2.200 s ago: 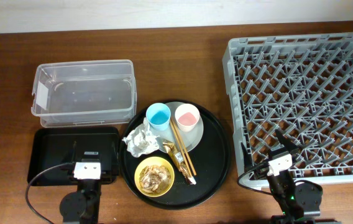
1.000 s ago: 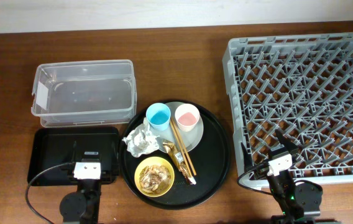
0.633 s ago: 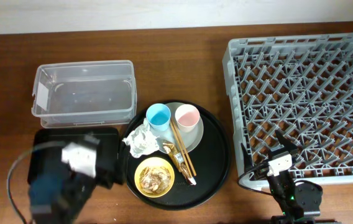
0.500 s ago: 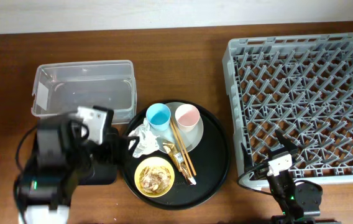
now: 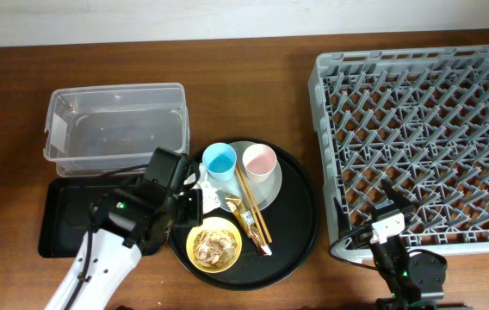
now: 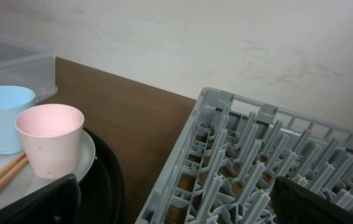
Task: Sort waste into correct bins and load items into the dishwasher rack
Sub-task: 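Grasp the crumpled white tissue with the left gripper and drop it into the clear bin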
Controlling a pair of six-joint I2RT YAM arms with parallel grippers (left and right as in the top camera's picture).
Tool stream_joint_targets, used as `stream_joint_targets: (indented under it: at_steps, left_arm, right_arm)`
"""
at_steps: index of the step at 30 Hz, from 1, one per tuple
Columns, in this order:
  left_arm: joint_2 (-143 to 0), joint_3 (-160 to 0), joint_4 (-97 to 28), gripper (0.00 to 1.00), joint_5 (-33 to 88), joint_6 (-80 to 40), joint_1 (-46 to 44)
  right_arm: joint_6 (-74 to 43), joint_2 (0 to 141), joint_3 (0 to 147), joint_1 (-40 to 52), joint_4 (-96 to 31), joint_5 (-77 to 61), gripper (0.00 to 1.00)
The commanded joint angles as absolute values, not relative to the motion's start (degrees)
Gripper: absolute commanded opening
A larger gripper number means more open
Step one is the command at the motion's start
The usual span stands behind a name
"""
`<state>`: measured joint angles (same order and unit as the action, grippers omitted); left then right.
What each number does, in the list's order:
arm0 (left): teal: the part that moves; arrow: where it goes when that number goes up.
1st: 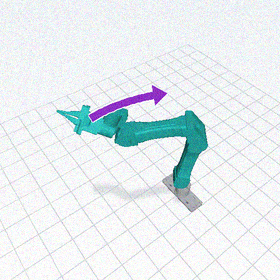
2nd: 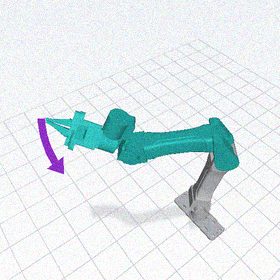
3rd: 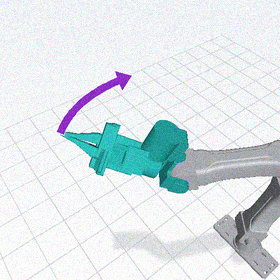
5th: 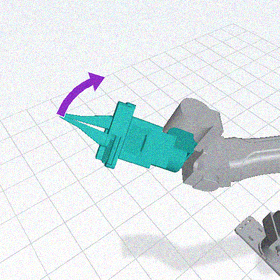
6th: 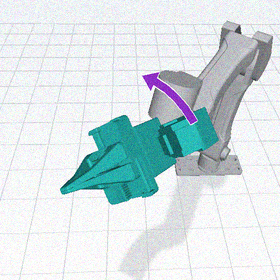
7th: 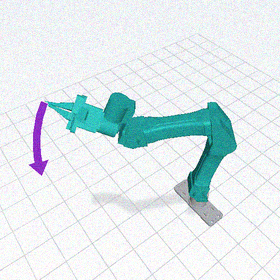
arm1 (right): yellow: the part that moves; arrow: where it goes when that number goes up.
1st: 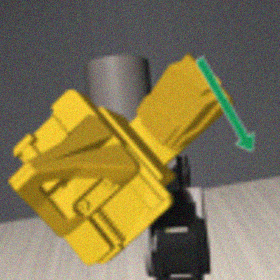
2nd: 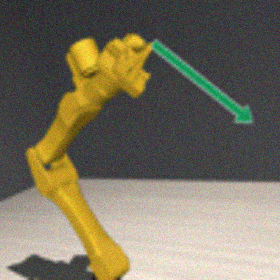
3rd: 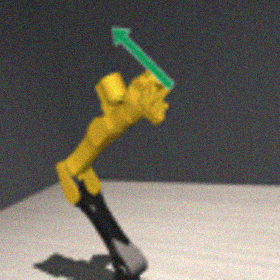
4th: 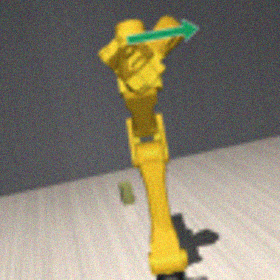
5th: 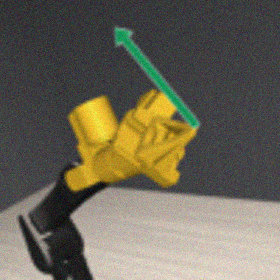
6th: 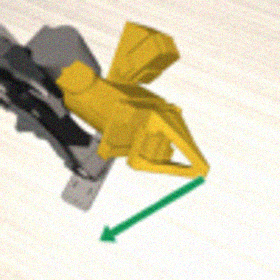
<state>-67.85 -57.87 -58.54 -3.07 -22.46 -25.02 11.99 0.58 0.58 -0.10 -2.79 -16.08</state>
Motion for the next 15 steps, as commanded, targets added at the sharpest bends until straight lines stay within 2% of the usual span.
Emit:
stream_joint_targets:
  at_steps: [1, 2, 4, 8, 11, 12, 14, 15]
  left_arm:
    - [-69.1, -57.95, -58.35, 0.65, -5.87, -24.88, -25.52]
    - [-70.67, -57.84, -58.37, 0.71, -5.82, -24.88, -25.52]
    - [-75.31, -57.3, -57.52, 0.74, -5.19, -26.98, -25.52]
    - [-86.43, -57.3, -47.75, 0.81, -5.41, -26.96, -25.5]
    - [-93.93, -57.3, -43.62, 0.82, -5.41, -26.96, -25.5]
    - [-96.01, -57.3, -42.85, 0.86, -5.34, -26.96, -25.5]
    - [-98.02, -57.28, -42.81, 0.85, -5.39, -26.96, -25.5]
    - [-98.28, -57.28, -42.65, 0.75, -5.37, -26.96, -25.5]
  right_arm:
    - [11.55, 0.21, 0.32, -0.4, -3.05, -15.99, 0.99]
    - [11.55, 0.21, 0.32, -0.38, -3.05, -15.99, 0.99]
    - [11.55, 0.21, 0.32, -0.4, -3.05, -15.99, 0.99]
    - [11.55, 0.21, 0.32, -0.4, -3.05, -15.99, 0.99]
    - [11.55, 0.21, 0.32, -0.38, -3.05, -15.99, 0.99]
    - [11.55, 0.21, 0.32, -0.4, -3.05, -15.99, 0.99]
    - [11.55, 0.21, 0.32, -0.4, -3.05, -15.99, 0.99]
    - [11.55, 0.21, 0.32, -0.4, -3.05, -15.99, 0.99]
